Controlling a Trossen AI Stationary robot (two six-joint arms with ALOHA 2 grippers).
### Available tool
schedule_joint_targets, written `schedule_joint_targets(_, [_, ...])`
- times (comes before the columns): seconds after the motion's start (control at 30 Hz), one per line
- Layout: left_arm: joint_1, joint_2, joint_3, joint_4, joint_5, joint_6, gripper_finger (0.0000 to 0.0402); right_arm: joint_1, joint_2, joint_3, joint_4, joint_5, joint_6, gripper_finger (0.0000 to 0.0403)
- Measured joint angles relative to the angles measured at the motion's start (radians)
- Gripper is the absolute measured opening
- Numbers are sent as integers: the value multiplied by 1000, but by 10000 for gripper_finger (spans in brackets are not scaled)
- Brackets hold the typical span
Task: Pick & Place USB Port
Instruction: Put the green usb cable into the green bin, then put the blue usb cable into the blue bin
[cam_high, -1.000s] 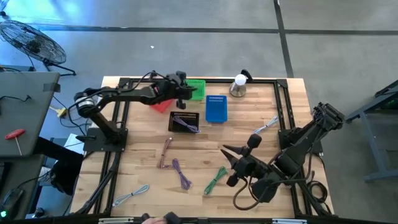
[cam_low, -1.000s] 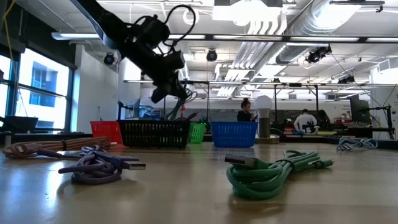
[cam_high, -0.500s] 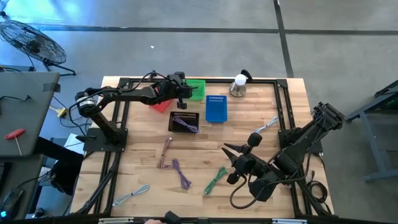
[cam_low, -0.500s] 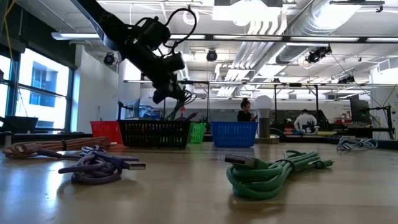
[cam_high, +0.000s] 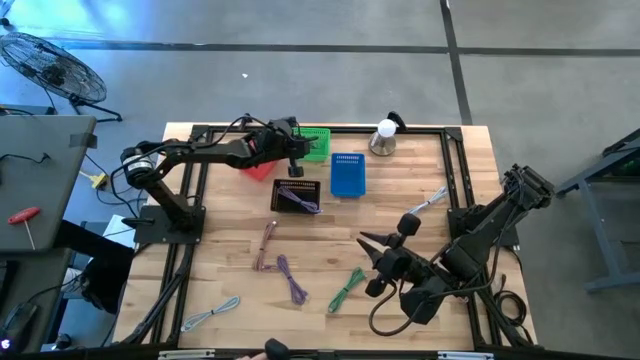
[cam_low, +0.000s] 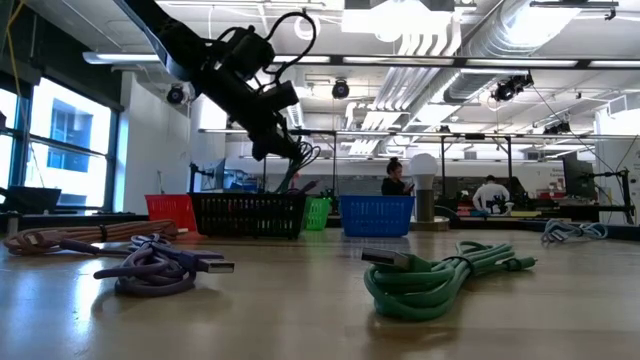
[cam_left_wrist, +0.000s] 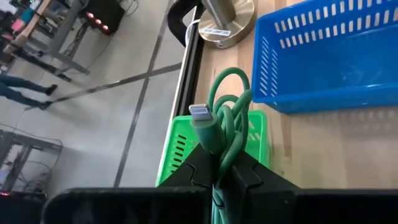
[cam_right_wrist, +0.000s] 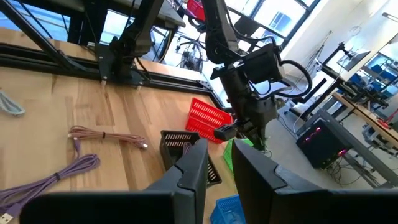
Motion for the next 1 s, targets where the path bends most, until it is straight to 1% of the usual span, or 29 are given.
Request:
schedule_joint_targets(0.1, [0, 0, 0, 0, 0, -16, 23, 0, 0, 0, 0, -11, 1, 66])
schedule_joint_targets(0.3, [0, 0, 0, -8, -11, -27, 94, 0, 0, 0, 1, -12, 3, 66])
schedule_joint_targets(0.37, [0, 0, 0, -8, -46, -27, 114, 0, 0, 0, 1, -12, 3, 66])
schedule_joint_targets(0.47, [-1, 0, 0, -2, -125, -19, 133, 0, 0, 0, 1, -12, 3, 66])
schedule_joint_targets(0.63, [0, 0, 0, 52, -249, -16, 137, 0, 0, 0, 1, -17, 4, 66])
schedule_joint_targets(0.8, [0, 0, 0, 63, -296, -14, 138, 1, 0, 0, -1, -18, 26, 66])
schedule_joint_targets(0.87, [-1, 0, 0, 63, -360, 4, 138, 1, 0, 0, -1, -27, 28, 66])
schedule_joint_targets(1.0, [-15, -18, 0, 57, -538, 124, 138, 1, 0, 0, -27, -17, 5, 66])
